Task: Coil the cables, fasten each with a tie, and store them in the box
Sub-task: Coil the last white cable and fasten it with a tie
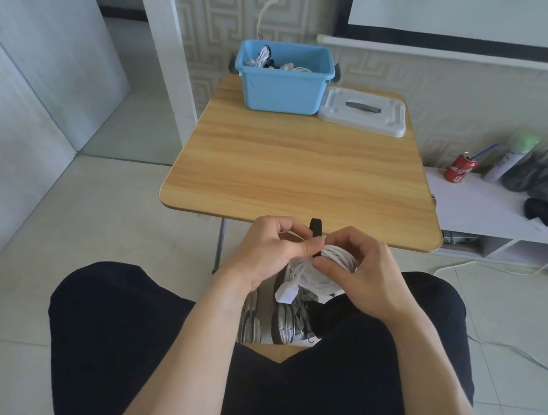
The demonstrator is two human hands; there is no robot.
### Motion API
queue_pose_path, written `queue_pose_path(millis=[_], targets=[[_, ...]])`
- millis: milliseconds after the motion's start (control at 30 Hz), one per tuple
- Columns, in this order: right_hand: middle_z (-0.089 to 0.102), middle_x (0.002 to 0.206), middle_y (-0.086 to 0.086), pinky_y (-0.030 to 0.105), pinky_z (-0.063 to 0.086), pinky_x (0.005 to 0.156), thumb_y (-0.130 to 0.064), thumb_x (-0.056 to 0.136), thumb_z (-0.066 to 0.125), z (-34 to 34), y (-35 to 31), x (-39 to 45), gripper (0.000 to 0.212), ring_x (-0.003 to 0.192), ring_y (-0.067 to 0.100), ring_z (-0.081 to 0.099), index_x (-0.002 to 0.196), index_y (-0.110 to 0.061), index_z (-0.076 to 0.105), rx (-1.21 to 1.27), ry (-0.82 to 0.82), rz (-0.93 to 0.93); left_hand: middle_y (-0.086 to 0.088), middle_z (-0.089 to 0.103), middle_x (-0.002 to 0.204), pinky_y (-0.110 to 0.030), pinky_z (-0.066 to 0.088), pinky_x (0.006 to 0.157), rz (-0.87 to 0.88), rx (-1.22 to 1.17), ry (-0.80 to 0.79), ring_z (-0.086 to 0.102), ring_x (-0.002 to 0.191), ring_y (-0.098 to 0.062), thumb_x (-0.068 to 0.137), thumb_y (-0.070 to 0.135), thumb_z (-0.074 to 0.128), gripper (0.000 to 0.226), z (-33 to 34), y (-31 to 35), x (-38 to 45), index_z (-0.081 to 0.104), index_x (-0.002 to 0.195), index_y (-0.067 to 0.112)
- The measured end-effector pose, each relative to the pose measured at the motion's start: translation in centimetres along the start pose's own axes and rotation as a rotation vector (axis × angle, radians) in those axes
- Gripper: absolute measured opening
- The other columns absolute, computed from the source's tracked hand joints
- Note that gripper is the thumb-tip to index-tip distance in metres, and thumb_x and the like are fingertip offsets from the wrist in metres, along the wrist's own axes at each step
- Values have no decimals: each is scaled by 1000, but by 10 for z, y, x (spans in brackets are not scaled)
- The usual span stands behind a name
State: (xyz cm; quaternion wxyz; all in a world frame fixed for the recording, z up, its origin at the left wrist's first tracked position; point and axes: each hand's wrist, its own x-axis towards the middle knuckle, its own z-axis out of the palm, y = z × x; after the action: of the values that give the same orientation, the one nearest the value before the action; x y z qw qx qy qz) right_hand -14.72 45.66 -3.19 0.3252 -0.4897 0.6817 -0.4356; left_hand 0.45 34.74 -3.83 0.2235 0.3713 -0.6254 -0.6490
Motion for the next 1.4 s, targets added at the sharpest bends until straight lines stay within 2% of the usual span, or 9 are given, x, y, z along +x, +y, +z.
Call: queue_pose_path(millis=[100, 267, 467, 667, 767, 933, 1133, 1200, 1400], targets=[[72, 85, -15, 12, 47, 65, -20, 83, 82, 3, -2, 1, 19, 76, 3, 67, 94, -28, 69, -55, 4, -9, 1, 76, 89, -38, 51, 96, 7, 90, 31, 69, 92, -14, 81, 33, 81, 20, -4, 1, -1, 76, 87, 15], [71, 83, -14, 12, 48, 66, -20, 78, 86, 5, -4, 1, 23, 79, 5, 66, 85, -34, 70, -115, 9, -31, 6, 74, 90, -25, 47, 86, -46, 166, -17, 67, 86, -5, 90, 32, 74, 12, -6, 4, -2, 75, 89, 20], [68, 86, -16, 14, 49, 68, -13, 76, 87, 9, 1, -1, 25, 82, 5, 66, 87, -30, 73, -158, 51, -114, -5, 75, 96, -42, 49, 100, -105, 226, -58, 67, 100, -21, 94, 34, 69, 22, -2, 4, 2, 78, 86, 15], [71, 89, -18, 9, 48, 72, -11, 73, 89, 13, 9, -6, 27, 86, -1, 66, 91, -26, 76, -189, 176, -155, -6, 75, 106, -35, 29, 104, -293, -58, -35, 58, 113, -16, 80, 32, 80, 25, 5, 0, 4, 76, 86, 8], [72, 84, -18, 11, 51, 69, -12, 72, 91, 19, 11, -11, 27, 83, -2, 67, 90, -27, 76, -122, 245, -103, -8, 74, 97, -32, 32, 94, -374, -266, -39, 60, 108, -21, 68, 29, 83, 22, 13, -9, 4, 70, 73, 11], [74, 85, -14, 41, 61, 68, -17, 68, 94, 26, 17, -13, 36, 76, 10, 71, 84, -30, 65, 25, 339, 48, -2, 57, 66, -18, 40, 44, -387, -408, -34, 49, 57, -12, 86, 2, 71, 26, 21, -16, 11, 54, 71, 16], [75, 88, -14, 34, 60, 70, -10, 68, 93, 28, 21, -13, 42, 78, 9, 73, 78, -20, 54, 85, 380, 101, -3, 69, 79, -20, 45, 67, -372, -231, 72, 61, 73, -12, 84, 12, 76, 5, 28, -14, 10, 72, 82, 11], [76, 87, -8, 29, 59, 67, -8, 66, 94, 26, 24, -13, 42, 78, 13, 74, 78, -18, 54, 129, 400, 115, -2, 75, 89, -25, 43, 77, -351, -112, 104, 64, 85, -10, 82, 27, 81, 18, 26, -14, 9, 76, 89, 10], [77, 84, 8, 26, 56, 62, -3, 67, 92, 26, 23, -11, 45, 69, 20, 75, 80, -15, 50, 298, 423, 165, 10, 64, 71, -16, 39, 60, -100, 269, 60, 55, 61, 5, 91, 48, 67, 37, 22, -7, 5, 72, 83, 13]])
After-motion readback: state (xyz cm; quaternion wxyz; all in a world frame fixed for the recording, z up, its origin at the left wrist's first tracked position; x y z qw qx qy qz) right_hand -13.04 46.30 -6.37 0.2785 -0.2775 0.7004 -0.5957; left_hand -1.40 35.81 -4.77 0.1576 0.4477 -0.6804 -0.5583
